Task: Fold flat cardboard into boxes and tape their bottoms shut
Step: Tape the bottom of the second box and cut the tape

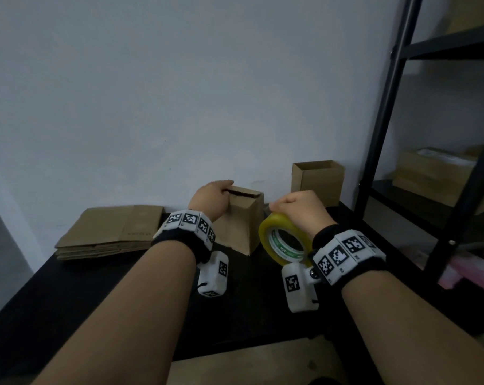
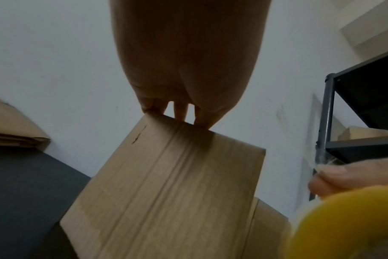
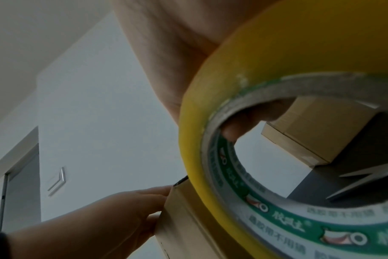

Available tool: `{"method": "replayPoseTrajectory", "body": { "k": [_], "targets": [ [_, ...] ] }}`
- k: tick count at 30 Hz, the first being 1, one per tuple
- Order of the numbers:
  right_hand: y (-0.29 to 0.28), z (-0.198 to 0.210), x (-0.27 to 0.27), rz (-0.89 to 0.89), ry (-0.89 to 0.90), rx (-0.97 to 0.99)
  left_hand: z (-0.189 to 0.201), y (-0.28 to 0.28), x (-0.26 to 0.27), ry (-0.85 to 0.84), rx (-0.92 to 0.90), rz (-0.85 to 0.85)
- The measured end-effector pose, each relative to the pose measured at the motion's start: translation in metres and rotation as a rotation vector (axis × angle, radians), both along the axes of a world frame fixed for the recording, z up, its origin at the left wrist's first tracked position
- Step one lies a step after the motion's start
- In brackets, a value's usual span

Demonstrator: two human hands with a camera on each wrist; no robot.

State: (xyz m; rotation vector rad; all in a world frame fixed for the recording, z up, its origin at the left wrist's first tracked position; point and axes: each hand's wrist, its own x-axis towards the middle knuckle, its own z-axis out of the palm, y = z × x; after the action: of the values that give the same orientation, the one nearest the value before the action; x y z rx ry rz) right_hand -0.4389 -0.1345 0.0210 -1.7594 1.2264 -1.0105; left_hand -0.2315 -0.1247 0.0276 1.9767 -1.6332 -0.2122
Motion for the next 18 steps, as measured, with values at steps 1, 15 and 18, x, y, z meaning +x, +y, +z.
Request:
{"method": "replayPoseTrajectory", "body": {
  "k": [1,15,18],
  "targets": [
    [0.000,0.001,0.000,0.000,0.000,0.002,0.002,0.001,-0.002,-0.013,0.038,-0.003],
    [0.006,0.028,-0.001,-0.032,0.054,-0.048,0.013,0.018,-0.005,-0.077,0.007,-0.061],
    [0.012,0.042,0.000,-0.011,0.068,-0.075,0.008,0.022,-0.007,-0.052,-0.039,-0.050]
  ]
}}
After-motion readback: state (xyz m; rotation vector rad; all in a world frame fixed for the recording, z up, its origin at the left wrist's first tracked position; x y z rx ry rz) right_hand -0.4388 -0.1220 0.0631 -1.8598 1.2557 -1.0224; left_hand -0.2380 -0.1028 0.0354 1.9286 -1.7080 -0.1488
